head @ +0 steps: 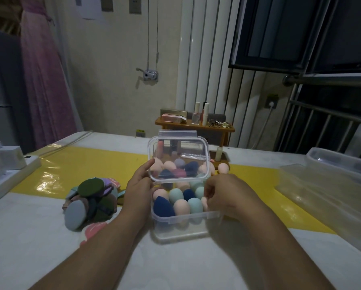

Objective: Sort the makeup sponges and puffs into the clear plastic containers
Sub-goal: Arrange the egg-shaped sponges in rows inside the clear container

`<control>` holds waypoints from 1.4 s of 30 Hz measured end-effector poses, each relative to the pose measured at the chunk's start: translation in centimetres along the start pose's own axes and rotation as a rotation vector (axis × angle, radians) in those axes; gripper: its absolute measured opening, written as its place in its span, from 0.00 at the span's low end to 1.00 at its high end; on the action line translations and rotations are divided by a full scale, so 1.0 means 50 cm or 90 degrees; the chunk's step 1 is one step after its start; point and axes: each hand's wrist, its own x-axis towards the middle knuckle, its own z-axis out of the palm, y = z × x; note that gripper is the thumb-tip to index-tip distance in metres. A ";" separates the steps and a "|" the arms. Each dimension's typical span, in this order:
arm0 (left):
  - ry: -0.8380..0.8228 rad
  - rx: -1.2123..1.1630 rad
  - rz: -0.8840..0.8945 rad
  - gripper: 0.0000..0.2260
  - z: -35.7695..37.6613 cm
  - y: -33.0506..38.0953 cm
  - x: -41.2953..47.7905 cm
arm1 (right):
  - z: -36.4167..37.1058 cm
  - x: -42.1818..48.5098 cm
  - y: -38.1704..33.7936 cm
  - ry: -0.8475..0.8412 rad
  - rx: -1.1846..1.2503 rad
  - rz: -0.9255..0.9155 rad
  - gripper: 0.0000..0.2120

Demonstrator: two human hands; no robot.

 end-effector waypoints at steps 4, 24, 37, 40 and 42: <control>0.002 -0.002 -0.006 0.23 0.000 0.001 0.000 | -0.012 -0.010 0.017 0.028 0.089 0.003 0.05; 0.022 -0.004 -0.001 0.23 -0.004 0.007 -0.001 | 0.042 0.054 0.099 0.175 0.285 0.124 0.22; 0.006 0.003 -0.001 0.22 0.006 0.014 -0.001 | 0.080 0.158 0.115 0.038 0.084 0.196 0.30; 0.006 -0.008 -0.003 0.21 0.006 0.014 -0.002 | 0.089 0.179 0.105 0.038 0.071 0.216 0.26; 0.004 -0.012 -0.003 0.21 0.005 0.015 -0.001 | 0.093 0.185 0.101 0.032 0.054 0.220 0.24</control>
